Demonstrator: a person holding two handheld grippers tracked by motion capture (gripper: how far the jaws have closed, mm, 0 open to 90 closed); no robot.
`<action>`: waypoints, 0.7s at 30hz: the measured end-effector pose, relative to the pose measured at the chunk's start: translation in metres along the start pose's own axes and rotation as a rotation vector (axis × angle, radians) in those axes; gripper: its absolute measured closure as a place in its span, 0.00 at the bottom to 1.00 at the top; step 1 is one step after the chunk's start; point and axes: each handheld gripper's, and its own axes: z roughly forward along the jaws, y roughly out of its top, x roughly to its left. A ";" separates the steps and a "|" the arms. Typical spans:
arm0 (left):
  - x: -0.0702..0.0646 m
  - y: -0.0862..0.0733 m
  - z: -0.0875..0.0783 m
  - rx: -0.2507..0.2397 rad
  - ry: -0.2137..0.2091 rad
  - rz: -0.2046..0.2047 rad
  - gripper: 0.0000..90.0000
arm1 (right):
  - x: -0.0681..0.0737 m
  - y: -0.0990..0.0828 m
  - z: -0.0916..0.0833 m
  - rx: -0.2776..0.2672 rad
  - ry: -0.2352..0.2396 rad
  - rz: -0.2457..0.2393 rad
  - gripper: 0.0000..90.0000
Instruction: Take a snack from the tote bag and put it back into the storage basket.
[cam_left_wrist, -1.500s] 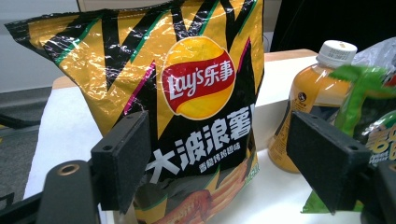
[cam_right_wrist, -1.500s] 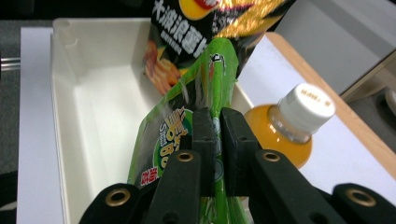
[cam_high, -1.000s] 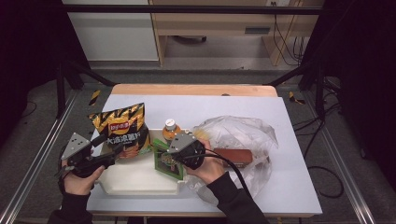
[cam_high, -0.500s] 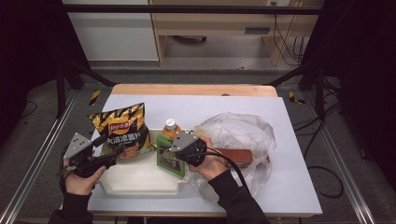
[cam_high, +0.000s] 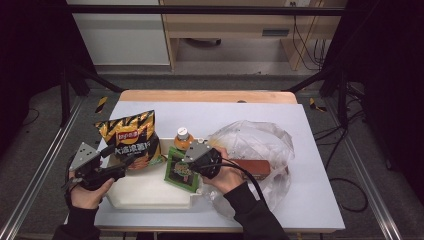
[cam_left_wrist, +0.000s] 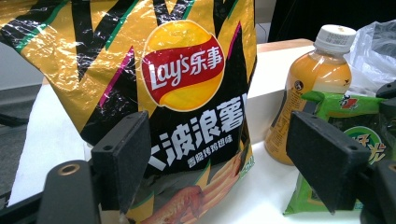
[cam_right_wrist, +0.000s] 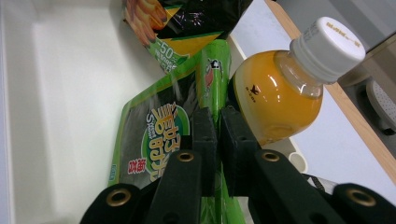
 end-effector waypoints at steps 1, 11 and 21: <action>0.000 0.000 0.000 -0.001 0.000 0.001 0.24 | 0.000 0.000 -0.001 0.001 0.001 0.009 0.93; -0.006 -0.002 0.005 0.019 -0.019 0.016 0.26 | -0.001 0.000 -0.003 -0.005 0.009 0.033 0.86; -0.016 -0.004 0.011 0.045 -0.049 0.041 0.28 | -0.009 0.002 -0.029 -0.128 0.001 0.149 0.70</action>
